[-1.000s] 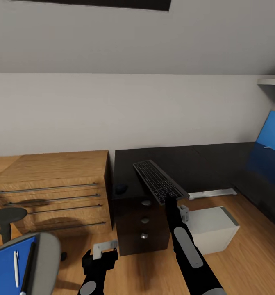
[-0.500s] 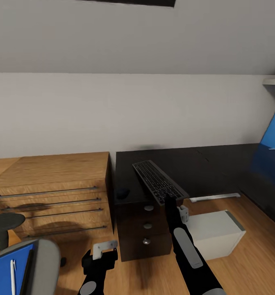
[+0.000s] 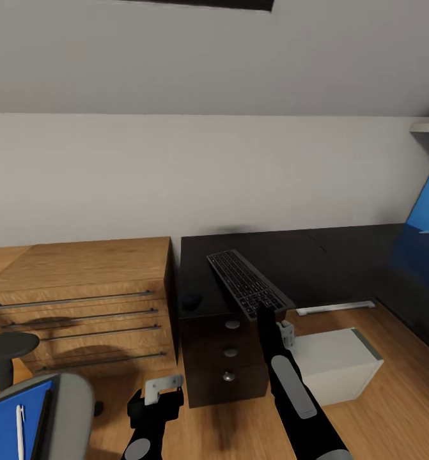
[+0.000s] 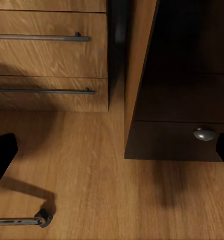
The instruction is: In the bedroom, organize the workspace by keeping the computer under the desk, ensuring the monitor is on the desk, placing the keyboard on the desk next to the monitor, placing the mouse on the desk next to the keyboard, moving the folder from the swivel chair onto the desk next to the mouse, stacking the notebook on top of the folder with the pen on top of the notebook, and positioning the swivel chair next to the desk.
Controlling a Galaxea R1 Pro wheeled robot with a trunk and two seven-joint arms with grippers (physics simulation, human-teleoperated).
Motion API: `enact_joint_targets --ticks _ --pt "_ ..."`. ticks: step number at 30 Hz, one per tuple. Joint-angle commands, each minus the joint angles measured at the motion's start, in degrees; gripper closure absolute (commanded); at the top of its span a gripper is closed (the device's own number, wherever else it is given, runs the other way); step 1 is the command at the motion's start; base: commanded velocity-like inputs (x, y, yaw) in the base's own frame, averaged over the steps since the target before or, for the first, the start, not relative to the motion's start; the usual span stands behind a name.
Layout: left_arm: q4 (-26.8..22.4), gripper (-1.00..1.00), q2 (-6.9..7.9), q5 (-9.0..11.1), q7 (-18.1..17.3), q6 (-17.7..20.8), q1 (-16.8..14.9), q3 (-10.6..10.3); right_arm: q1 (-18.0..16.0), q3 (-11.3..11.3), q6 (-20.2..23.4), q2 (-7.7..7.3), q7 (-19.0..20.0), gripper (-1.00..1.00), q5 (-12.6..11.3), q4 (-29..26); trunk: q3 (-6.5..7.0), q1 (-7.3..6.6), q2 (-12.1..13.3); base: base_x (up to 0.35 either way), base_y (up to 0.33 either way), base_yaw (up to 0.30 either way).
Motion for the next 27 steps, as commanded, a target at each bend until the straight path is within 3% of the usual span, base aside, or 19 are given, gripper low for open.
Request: enact_joint_targets --ticks 1,11,12,27 --pt "-0.1 -1.0 0.01 0.4 0.4 0.2 0.0 -0.1 0.0 0.1 -0.4 -0.04 -2.4 1.0 -1.1 3.2 -0.06 0.0 0.0 0.0 0.0 0.0" --pt "-0.1 -1.0 0.01 0.4 0.4 0.2 0.0 -0.1 0.0 0.0 -0.4 -0.05 -2.8 1.0 -1.1 3.2 -0.06 0.0 0.0 0.0 0.0 0.0" --pt "-0.1 -1.0 0.01 0.4 0.4 0.2 0.0 -0.1 0.0 0.1 -0.4 -0.06 -2.9 -1.0 -1.1 3.2 -0.06 0.0 0.0 0.0 0.0 0.0" --pt "-0.1 -1.0 0.01 0.4 0.4 0.2 0.0 -0.1 0.0 0.0 -0.4 -0.12 -2.9 -1.0 -1.0 3.2 -0.06 0.0 0.0 0.0 0.0 0.0"
